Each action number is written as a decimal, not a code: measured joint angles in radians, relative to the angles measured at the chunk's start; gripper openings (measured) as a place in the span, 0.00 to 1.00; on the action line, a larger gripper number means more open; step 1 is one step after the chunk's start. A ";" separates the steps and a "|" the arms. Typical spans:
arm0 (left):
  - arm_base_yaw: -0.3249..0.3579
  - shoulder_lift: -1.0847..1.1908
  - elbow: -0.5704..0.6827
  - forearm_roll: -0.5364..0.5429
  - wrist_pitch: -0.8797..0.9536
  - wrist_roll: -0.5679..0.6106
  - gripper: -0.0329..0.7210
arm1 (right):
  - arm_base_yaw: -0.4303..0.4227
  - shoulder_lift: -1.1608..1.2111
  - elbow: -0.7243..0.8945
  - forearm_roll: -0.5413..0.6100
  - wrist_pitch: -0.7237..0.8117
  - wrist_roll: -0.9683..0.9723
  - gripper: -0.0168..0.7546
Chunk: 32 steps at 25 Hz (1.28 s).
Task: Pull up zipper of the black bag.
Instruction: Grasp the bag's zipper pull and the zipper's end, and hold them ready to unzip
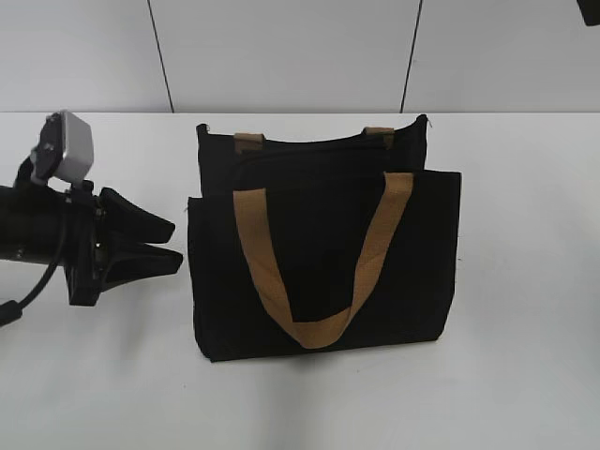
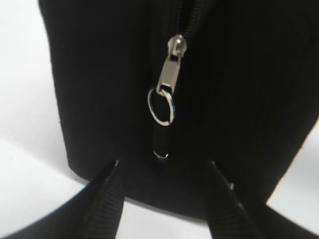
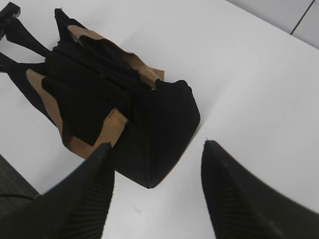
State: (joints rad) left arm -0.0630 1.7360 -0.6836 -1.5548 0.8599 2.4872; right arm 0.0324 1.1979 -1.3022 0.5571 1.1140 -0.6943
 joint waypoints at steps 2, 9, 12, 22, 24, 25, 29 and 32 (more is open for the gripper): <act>0.000 0.045 -0.003 -0.034 0.016 0.067 0.56 | 0.000 0.000 0.000 0.000 0.000 0.000 0.59; -0.021 0.193 -0.076 -0.089 0.084 0.161 0.56 | 0.000 0.000 0.000 0.001 0.000 -0.001 0.58; -0.052 0.222 -0.091 -0.093 0.082 0.165 0.56 | 0.000 0.000 0.000 0.001 0.000 -0.001 0.58; -0.118 0.227 -0.102 -0.172 0.015 0.188 0.56 | 0.000 0.000 0.000 0.001 0.000 0.000 0.58; -0.129 0.228 -0.103 -0.177 0.005 0.193 0.56 | 0.000 0.000 0.000 0.001 0.000 0.000 0.58; -0.135 0.228 -0.103 -0.179 0.003 0.194 0.56 | 0.000 0.000 0.000 0.001 0.000 0.000 0.58; -0.151 0.228 -0.103 -0.183 -0.028 0.194 0.52 | 0.000 0.000 0.000 0.001 0.000 0.000 0.58; -0.153 0.228 -0.103 -0.183 -0.074 0.194 0.38 | 0.000 0.000 0.000 0.001 0.000 0.000 0.58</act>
State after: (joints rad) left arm -0.2156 1.9638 -0.7867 -1.7377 0.7855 2.6815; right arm 0.0324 1.1979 -1.3022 0.5580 1.1140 -0.6944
